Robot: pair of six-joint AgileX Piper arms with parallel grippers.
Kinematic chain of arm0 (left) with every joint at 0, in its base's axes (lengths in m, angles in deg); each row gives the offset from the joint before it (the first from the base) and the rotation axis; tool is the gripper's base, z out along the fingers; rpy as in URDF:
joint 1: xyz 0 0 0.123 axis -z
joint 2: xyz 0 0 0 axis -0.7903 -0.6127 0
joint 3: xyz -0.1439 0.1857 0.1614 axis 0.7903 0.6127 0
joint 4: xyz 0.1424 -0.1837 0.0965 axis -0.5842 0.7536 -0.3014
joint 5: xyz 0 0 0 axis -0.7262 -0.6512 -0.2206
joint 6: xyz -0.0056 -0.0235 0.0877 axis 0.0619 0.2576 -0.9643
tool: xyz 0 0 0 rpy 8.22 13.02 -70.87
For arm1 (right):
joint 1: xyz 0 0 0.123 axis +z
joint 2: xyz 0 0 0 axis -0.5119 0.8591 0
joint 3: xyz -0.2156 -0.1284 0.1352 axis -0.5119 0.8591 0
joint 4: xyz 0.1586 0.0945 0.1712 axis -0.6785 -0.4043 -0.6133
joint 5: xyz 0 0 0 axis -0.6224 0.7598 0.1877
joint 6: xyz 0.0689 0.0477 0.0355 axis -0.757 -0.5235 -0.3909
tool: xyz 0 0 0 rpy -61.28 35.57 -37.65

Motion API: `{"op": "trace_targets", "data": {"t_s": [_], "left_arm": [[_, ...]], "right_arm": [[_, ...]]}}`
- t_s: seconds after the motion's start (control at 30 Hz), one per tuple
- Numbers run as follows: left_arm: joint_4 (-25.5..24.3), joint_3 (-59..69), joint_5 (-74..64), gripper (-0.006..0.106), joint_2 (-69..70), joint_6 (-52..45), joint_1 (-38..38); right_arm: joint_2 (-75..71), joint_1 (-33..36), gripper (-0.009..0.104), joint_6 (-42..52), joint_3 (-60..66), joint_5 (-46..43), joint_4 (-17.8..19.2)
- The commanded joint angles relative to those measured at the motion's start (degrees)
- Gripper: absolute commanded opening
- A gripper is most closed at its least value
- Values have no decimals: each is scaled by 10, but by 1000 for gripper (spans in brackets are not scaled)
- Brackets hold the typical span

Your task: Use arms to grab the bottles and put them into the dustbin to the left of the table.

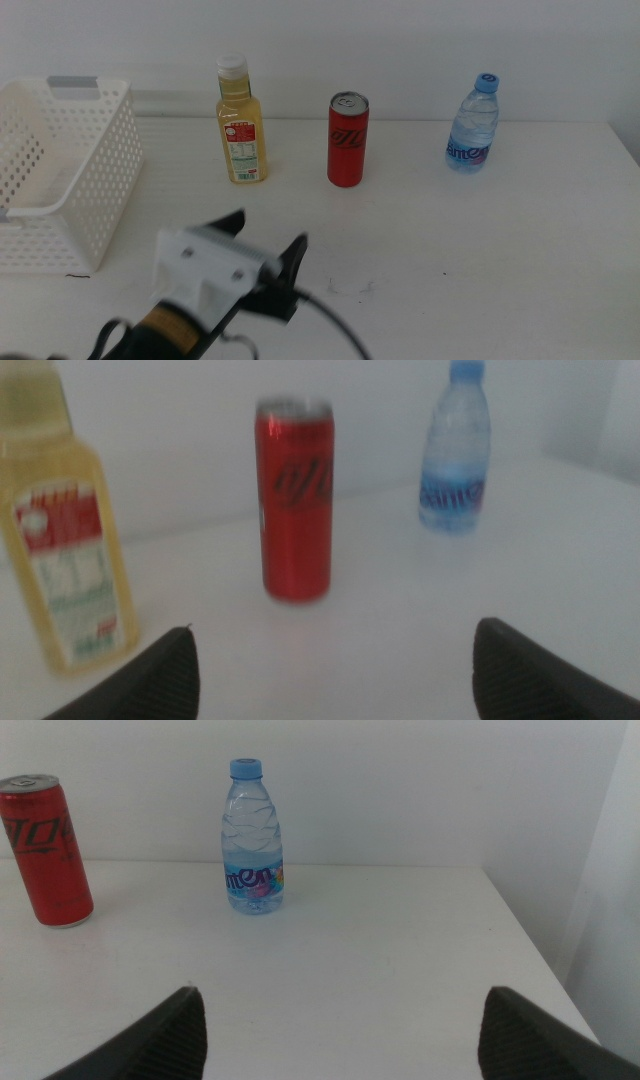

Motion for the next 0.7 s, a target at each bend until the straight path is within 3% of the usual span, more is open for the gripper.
{"op": "trace_targets", "data": {"t_s": [0.0, 0.23, 0.43, 0.5, 0.67], "left_arm": [[14, -31, -14, 94, -9, -13, -3], [-29, -111, -51, 94, -63, -10, -17], [-36, -163, -43, 94, -118, 8, -23], [-59, -185, -61, 94, -135, 29, -36], [-174, -258, -68, 94, -198, 70, -87]], "right_arm": [[-3, -3, 86, 2, 2, -4, 4], [-3, -3, 86, 2, 2, -4, 4], [-3, -3, 86, 2, 2, -4, 4], [-3, -3, 86, 2, 2, -4, 4], [-3, -3, 86, 2, 2, -4, 4]]}}
